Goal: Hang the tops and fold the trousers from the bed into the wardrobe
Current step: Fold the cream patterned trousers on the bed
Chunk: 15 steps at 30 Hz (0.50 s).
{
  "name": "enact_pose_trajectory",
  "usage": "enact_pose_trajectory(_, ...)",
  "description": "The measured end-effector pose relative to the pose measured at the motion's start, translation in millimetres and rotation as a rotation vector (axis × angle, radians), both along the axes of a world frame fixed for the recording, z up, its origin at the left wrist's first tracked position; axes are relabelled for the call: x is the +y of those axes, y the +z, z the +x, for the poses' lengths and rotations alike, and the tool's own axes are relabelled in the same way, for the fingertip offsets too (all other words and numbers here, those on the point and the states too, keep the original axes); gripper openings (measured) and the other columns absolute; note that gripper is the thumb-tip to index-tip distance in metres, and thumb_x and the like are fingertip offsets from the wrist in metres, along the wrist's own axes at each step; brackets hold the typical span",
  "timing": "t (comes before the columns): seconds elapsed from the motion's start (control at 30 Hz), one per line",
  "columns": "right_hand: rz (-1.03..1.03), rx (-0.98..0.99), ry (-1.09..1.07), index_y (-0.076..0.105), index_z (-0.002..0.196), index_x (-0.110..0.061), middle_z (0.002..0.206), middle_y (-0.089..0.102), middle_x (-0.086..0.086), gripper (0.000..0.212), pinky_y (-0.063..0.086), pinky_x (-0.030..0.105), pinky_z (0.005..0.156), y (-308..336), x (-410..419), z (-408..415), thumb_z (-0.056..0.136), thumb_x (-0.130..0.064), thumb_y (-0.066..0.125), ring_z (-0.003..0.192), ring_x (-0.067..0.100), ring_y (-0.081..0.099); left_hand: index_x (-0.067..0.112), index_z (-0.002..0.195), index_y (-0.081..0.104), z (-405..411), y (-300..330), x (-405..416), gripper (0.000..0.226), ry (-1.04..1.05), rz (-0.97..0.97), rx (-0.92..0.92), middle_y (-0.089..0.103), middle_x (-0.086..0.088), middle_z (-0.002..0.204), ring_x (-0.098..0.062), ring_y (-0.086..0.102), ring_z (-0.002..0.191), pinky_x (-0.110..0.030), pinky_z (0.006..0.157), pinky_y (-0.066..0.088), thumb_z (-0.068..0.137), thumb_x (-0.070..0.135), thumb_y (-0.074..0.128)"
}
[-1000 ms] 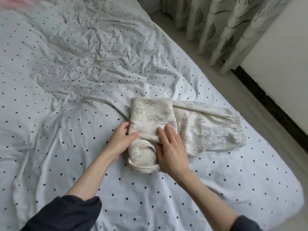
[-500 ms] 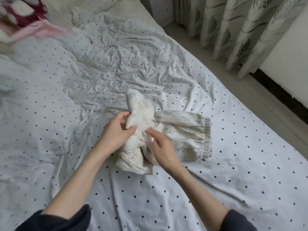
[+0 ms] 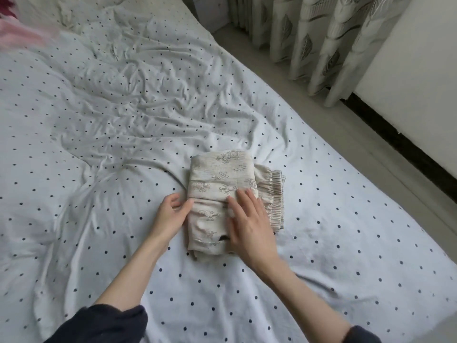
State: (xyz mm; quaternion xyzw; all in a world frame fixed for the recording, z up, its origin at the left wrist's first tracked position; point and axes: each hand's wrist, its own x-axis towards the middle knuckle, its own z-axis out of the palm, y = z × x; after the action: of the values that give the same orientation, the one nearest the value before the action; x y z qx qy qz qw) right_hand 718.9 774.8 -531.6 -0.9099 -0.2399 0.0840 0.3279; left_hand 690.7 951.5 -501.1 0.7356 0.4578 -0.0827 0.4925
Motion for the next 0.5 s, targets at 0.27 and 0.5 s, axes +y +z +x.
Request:
enact_pose_trajectory(0.27, 0.128, -0.061, -0.178, 0.069, 0.092, -0.004, 0.116, 0.061, 0.015, 0.028, 0.047, 0.041, 0.092, -4, -16, 12, 0.089, -0.02, 0.046, 0.109, 0.032, 0.056, 0.009, 0.124, 0.049, 9, -3, -4, 0.038, 0.006, -0.227, -0.075, 0.066, -0.011, 0.108, -0.019, 0.063, 0.092, -0.03, 0.078, 0.049, 0.089, 0.014, 0.061)
enact_pose_trajectory(0.5, -0.014, 0.25, -0.529, 0.051, 0.127, -0.005, 0.128, 0.048, 0.013, 0.051, 0.037, 0.043, 0.093, 7, -26, 40, 0.083, -0.025, 0.067, 0.117, 0.033, 0.044, 0.006, 0.107, 0.057, 7, -1, -3, 0.027, -0.038, -0.226, -0.067, 0.067, -0.012, 0.106, -0.021, 0.065, 0.092, -0.036, 0.089, 0.051, 0.083, 0.011, 0.068)
